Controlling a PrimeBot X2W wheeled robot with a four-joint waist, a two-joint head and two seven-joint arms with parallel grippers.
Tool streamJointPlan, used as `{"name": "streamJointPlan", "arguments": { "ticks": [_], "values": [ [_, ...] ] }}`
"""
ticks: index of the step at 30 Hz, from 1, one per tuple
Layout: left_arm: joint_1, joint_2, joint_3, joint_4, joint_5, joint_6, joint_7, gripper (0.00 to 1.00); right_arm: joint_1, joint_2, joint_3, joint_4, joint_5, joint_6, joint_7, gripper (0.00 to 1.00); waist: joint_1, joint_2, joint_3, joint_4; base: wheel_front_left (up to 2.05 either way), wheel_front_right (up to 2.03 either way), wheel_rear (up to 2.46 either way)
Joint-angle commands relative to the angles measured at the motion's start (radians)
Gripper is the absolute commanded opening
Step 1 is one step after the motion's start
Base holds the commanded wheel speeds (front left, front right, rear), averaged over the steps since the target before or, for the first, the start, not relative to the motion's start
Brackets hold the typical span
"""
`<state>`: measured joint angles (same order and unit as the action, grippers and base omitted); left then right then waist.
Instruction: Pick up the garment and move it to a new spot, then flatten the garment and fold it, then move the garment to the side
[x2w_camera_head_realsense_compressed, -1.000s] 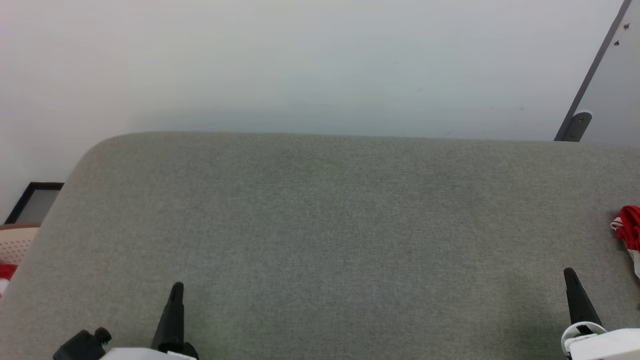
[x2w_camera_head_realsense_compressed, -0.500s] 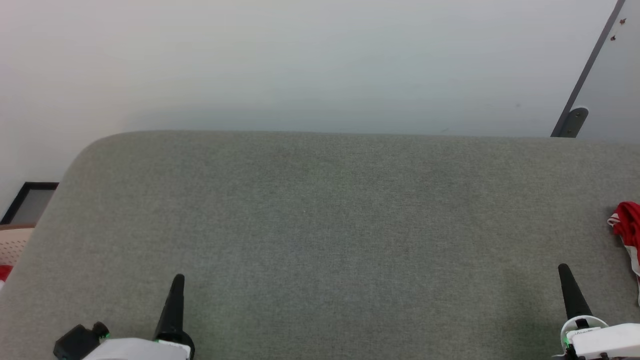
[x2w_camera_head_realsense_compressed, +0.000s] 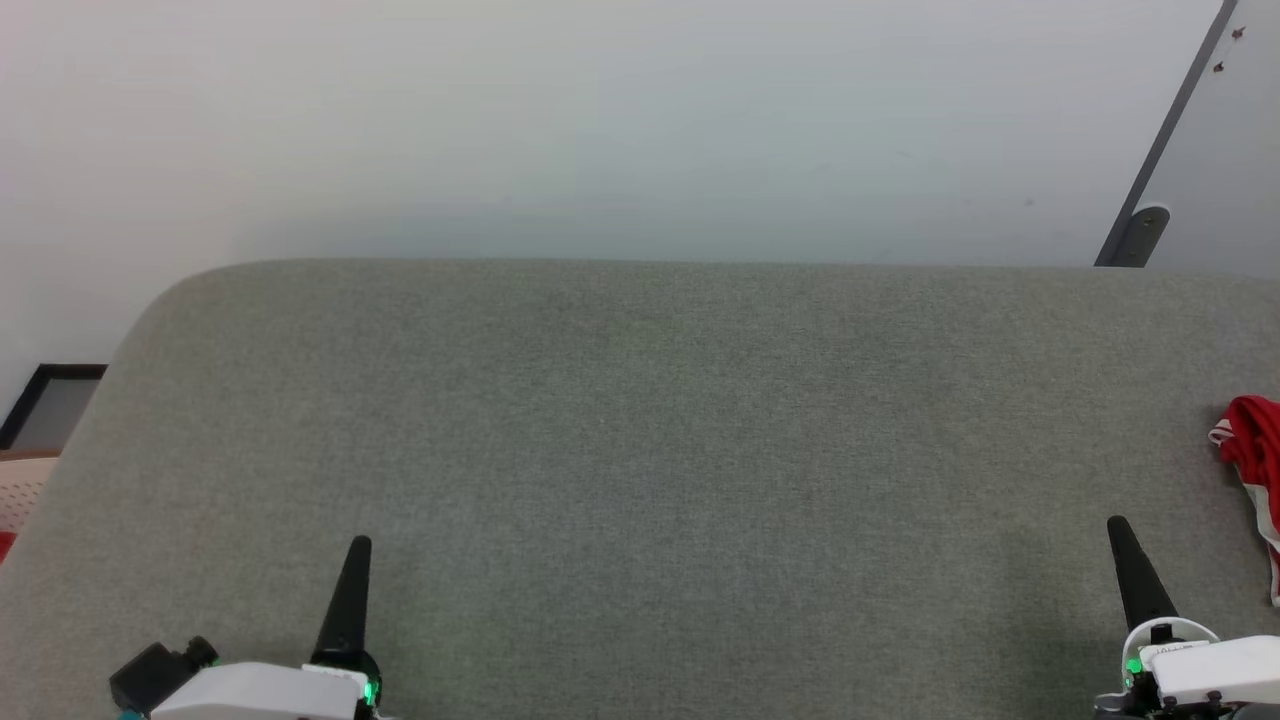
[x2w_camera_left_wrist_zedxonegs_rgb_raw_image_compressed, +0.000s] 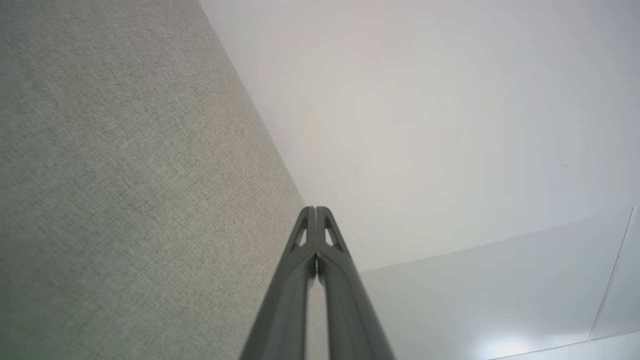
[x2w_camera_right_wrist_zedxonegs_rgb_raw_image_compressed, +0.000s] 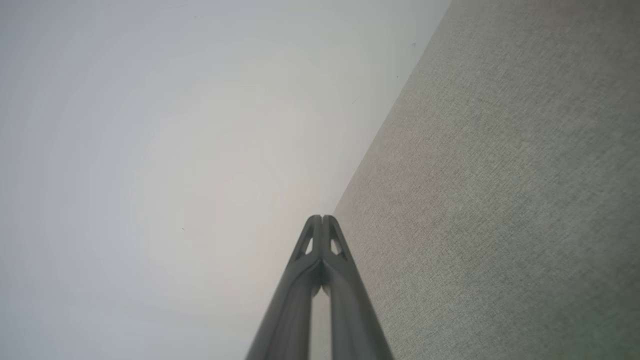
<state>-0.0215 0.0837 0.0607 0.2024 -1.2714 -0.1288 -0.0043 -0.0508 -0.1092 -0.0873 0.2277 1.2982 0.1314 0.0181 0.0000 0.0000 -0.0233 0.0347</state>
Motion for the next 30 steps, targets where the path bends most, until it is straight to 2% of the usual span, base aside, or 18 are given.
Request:
{"name": "streamJointPlan", "arguments": {
  "ticks": [1, 30],
  "values": [
    [-0.02, 0.001, 0.004, -0.004, -0.022, -0.002, 0.005, 0.0, -0.018, 0.002, -0.005, -0.004, 0.016, -0.001, 0.004, 0.0, 0.0, 0.0, 0.001, -0.001, 0.0, 0.0, 0.0],
    [-0.067, -0.013, 0.025, 0.027, -0.243, -0.003, 0.072, 0.0, -0.048, 0.042, -0.021, 0.01, 0.214, -0.001, 0.067, 0.0, 0.0, 0.0, 0.016, -0.021, 0.0, 0.0, 0.0]
  ]
}}
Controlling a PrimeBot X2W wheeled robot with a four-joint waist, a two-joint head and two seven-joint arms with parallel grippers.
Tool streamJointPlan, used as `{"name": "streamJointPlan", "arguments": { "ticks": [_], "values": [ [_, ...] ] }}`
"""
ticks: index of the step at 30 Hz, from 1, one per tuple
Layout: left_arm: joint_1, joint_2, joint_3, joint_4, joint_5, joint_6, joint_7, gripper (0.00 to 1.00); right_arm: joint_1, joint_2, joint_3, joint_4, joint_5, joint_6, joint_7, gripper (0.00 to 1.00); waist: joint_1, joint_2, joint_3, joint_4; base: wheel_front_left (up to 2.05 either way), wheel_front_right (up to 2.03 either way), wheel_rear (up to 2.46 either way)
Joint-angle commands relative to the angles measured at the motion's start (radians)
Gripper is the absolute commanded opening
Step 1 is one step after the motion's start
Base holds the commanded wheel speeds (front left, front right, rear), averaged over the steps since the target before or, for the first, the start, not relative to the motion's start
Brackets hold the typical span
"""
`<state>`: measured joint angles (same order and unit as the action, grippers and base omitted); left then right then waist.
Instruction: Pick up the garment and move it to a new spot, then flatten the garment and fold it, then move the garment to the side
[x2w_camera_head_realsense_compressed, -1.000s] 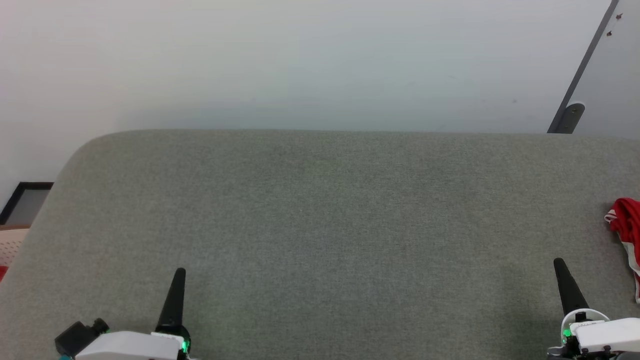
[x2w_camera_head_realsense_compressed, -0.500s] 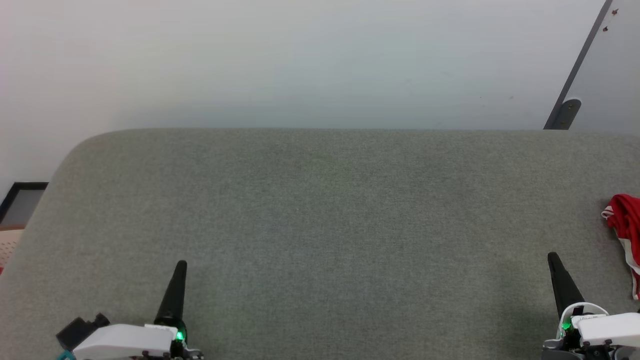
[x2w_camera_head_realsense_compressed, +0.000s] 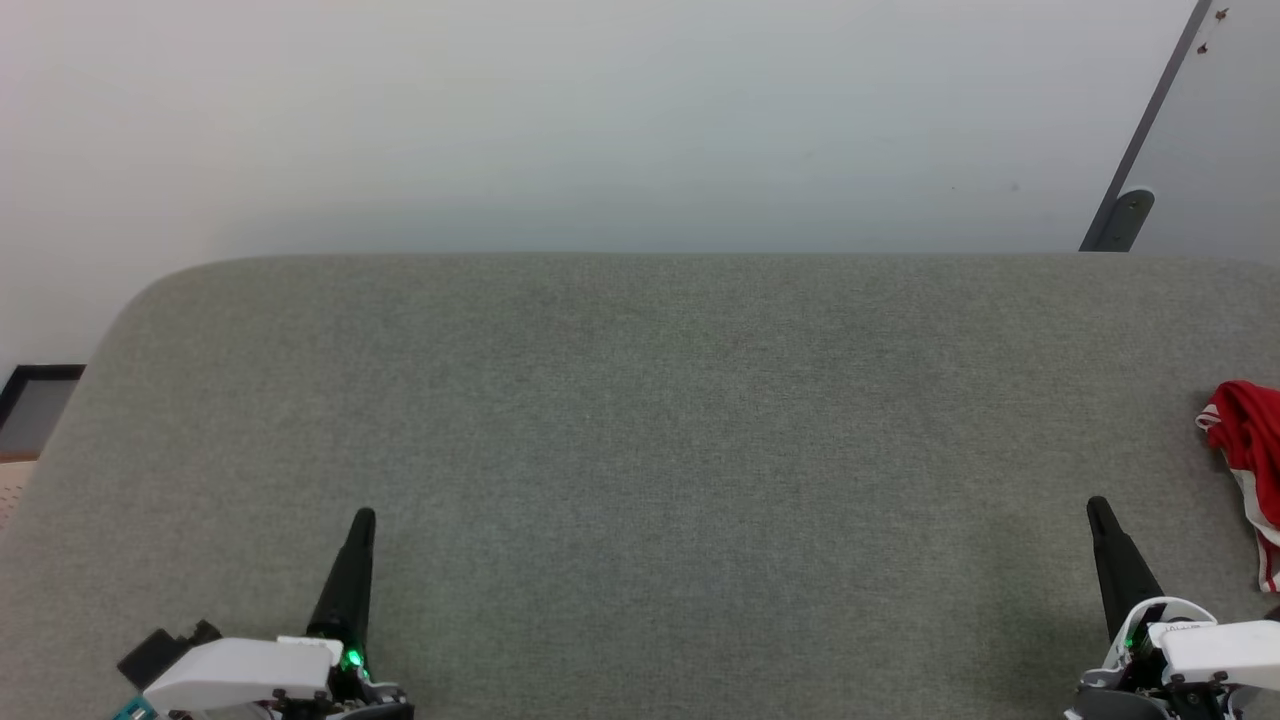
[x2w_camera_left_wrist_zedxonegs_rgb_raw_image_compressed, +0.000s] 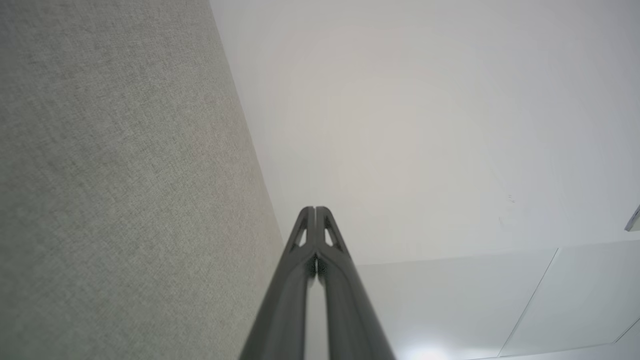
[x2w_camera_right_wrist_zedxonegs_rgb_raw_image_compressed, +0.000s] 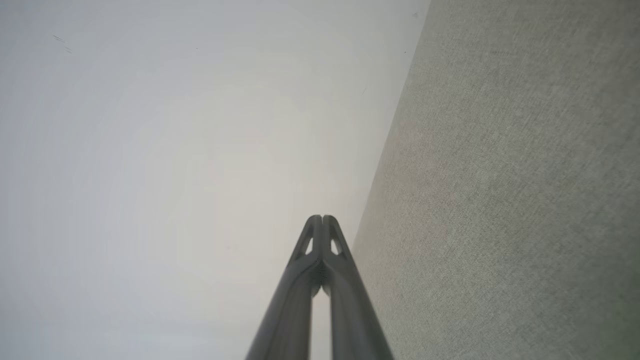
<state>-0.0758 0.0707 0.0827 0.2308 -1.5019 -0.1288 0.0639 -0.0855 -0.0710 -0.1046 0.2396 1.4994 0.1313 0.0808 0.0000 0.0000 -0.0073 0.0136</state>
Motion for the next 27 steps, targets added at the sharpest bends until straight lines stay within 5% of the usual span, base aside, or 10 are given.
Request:
{"name": "streamJointPlan", "arguments": {
  "ticks": [1, 27],
  "values": [
    [-0.014, -0.001, 0.004, -0.001, -0.019, -0.003, 0.005, 0.0, -0.014, 0.004, -0.004, -0.002, 0.02, -0.001, 0.007, 0.0, 0.0, 0.0, 0.001, -0.001, 0.0, 0.0, 0.0],
    [-0.038, -0.01, 0.017, 0.016, -0.123, -0.003, 0.041, 0.0, -0.025, 0.024, -0.011, 0.006, 0.115, -0.001, 0.037, 0.0, 0.0, 0.0, 0.01, -0.014, 0.0, 0.0, 0.0]
  ]
}}
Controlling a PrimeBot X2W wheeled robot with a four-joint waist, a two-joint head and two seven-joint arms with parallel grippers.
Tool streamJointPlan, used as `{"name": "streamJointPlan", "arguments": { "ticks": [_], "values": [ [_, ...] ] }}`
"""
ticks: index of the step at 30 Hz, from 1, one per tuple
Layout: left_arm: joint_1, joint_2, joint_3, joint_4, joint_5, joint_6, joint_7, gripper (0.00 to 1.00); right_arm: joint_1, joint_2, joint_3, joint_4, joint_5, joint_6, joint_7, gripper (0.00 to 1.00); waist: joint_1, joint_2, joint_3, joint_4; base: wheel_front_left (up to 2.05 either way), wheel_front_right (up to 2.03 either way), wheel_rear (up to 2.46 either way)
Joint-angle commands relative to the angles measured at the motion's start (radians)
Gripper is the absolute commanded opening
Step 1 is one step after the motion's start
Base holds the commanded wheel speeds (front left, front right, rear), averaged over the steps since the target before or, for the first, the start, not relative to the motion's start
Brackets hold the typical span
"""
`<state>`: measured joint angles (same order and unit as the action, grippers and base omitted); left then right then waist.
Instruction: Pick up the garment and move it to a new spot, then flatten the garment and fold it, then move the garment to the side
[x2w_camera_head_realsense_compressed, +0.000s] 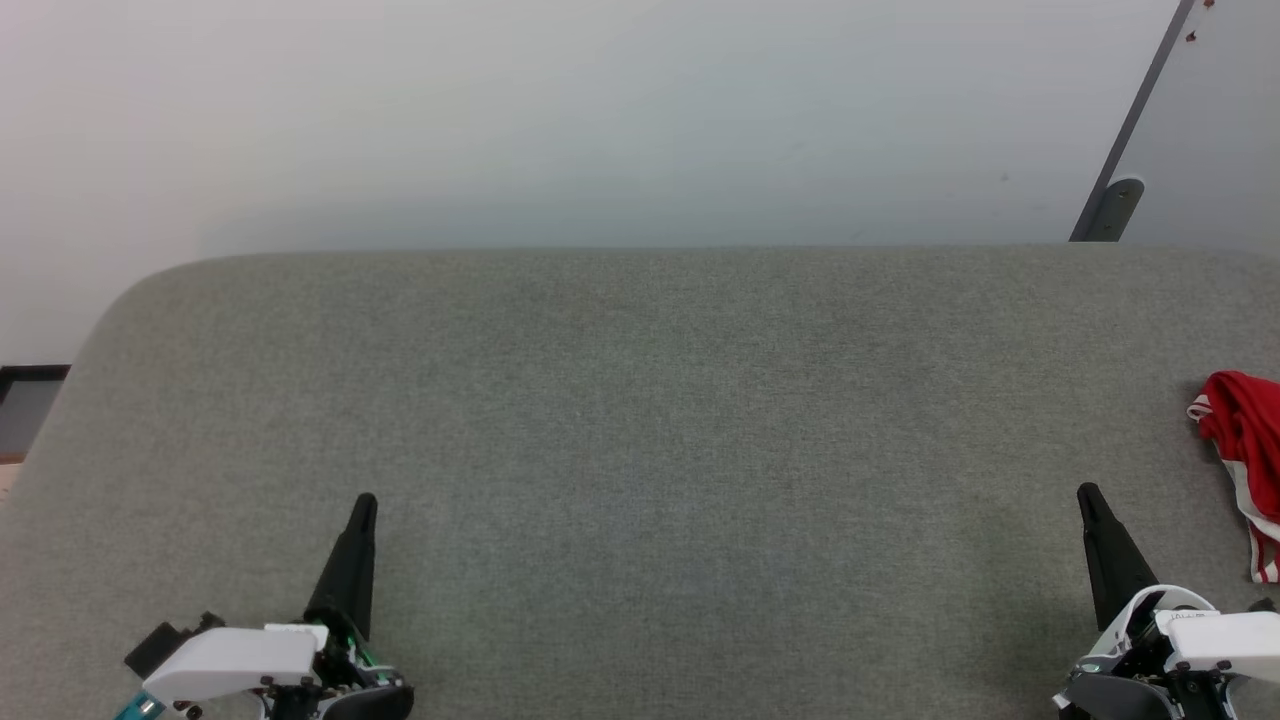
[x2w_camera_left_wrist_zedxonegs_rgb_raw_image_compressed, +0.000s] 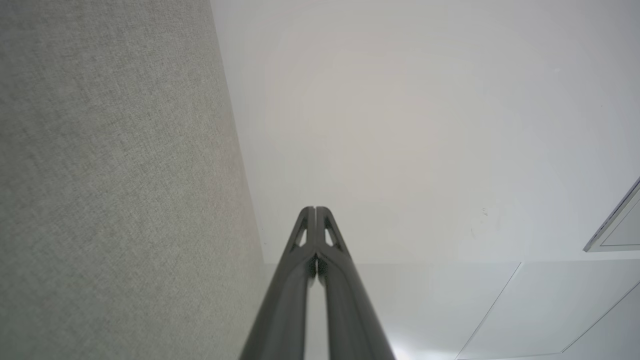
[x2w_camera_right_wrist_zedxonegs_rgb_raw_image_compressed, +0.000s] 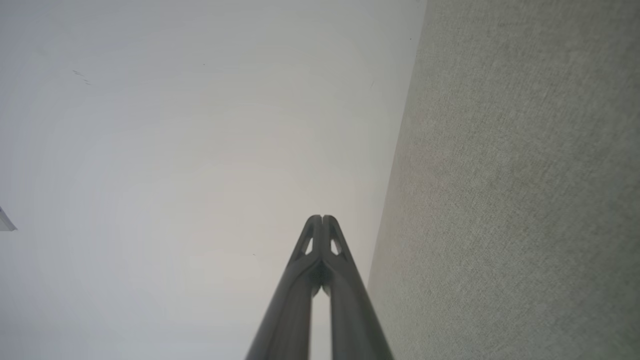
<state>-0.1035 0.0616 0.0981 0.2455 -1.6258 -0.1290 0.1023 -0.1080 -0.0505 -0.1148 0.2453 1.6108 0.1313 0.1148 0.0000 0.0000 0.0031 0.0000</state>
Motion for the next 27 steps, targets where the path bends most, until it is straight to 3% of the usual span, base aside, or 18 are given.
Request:
{"name": "streamJointPlan", "arguments": {
  "ticks": [1, 27],
  "values": [
    [-0.01, -0.001, 0.002, 0.001, 0.001, -0.003, 0.003, 0.0, -0.003, 0.003, -0.001, 0.0, 0.003, -0.001, 0.003, 0.0, 0.0, 0.0, 0.0, 0.0, 0.0, 0.0, 0.0],
    [-0.01, -0.004, 0.007, 0.001, 0.006, -0.003, 0.007, 0.0, -0.003, 0.003, 0.0, 0.0, 0.004, -0.001, 0.003, 0.0, 0.0, 0.0, 0.0, 0.0, 0.0, 0.0, 0.0]
  ]
}}
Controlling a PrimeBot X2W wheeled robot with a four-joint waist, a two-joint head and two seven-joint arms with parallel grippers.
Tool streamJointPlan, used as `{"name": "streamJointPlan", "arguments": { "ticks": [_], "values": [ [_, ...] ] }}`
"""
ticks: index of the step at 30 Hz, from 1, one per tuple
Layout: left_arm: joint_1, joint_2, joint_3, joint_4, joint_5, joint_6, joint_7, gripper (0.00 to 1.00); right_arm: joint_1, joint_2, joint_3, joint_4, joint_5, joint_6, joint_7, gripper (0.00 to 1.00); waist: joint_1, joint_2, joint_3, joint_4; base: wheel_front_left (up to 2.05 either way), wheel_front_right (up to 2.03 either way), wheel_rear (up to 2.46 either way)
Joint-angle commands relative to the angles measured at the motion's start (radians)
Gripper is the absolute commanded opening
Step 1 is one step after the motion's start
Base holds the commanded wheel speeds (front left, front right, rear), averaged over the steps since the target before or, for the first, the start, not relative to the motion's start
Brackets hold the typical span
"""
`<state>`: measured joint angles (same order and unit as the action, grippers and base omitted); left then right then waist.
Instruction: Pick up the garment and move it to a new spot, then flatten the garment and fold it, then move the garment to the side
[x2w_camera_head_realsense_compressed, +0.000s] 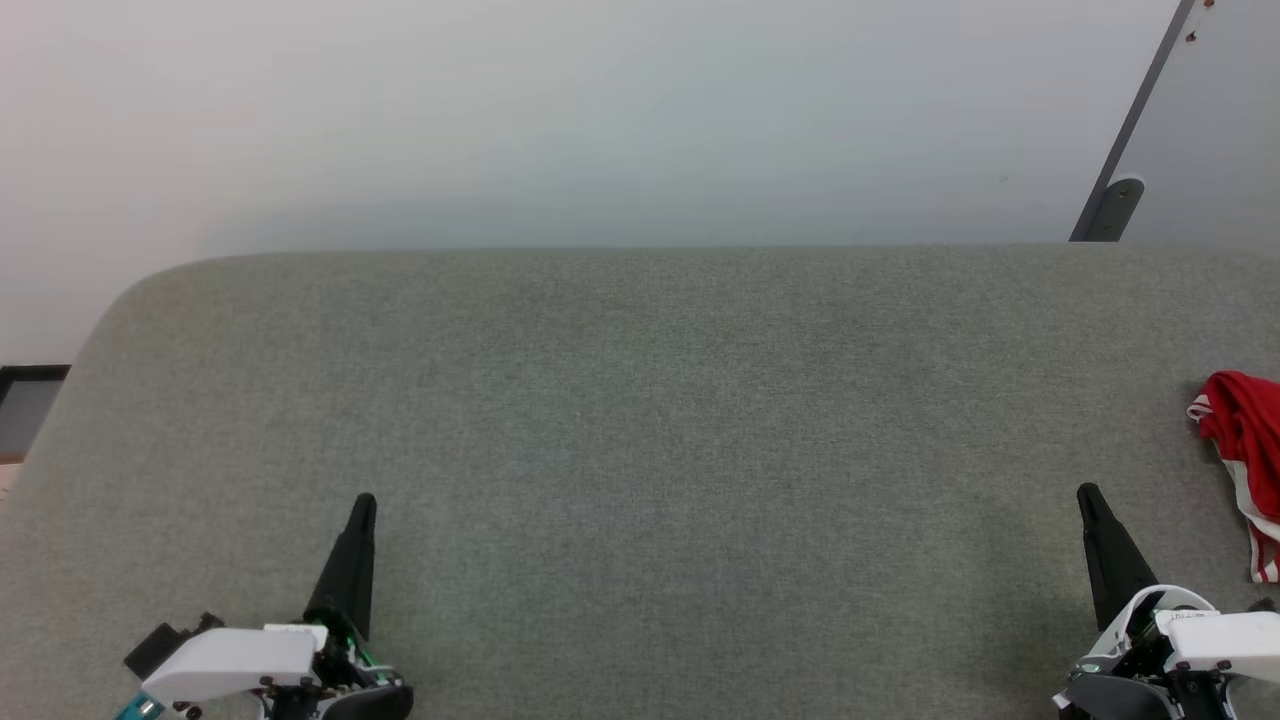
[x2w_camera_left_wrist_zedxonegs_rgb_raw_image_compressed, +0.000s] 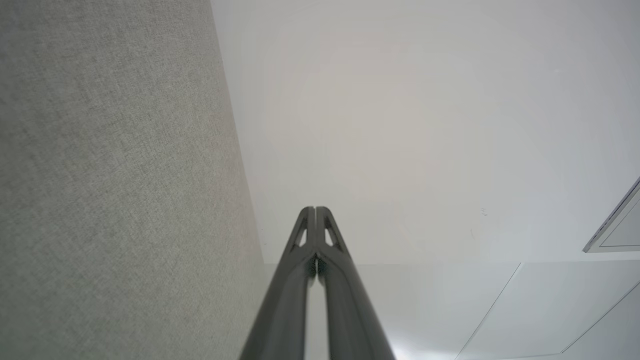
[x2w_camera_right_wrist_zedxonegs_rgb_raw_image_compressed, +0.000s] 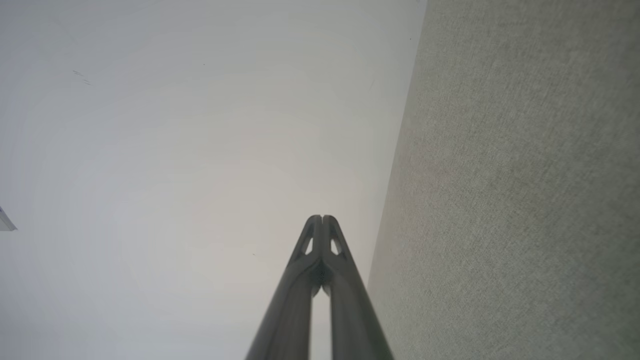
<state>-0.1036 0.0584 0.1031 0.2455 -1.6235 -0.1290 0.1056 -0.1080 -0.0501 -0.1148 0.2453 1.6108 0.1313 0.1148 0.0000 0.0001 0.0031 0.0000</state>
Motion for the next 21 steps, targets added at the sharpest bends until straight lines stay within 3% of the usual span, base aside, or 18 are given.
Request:
{"name": "streamJointPlan", "arguments": {
  "ticks": [1, 21],
  "values": [
    [-0.01, -0.001, 0.002, 0.001, 0.004, -0.003, 0.004, 0.0, -0.003, 0.003, 0.0, 0.0, 0.004, -0.001, 0.003, 0.0, 0.0, -0.0001, 0.0, 0.0, 0.0, 0.0, 0.0],
    [-0.011, -0.003, 0.005, 0.001, 0.005, -0.003, 0.004, 0.0, -0.003, 0.003, 0.0, 0.0, 0.004, -0.001, 0.002, 0.0, 0.0, -0.0001, 0.0, 0.0, 0.0, 0.0, 0.0]
  ]
}}
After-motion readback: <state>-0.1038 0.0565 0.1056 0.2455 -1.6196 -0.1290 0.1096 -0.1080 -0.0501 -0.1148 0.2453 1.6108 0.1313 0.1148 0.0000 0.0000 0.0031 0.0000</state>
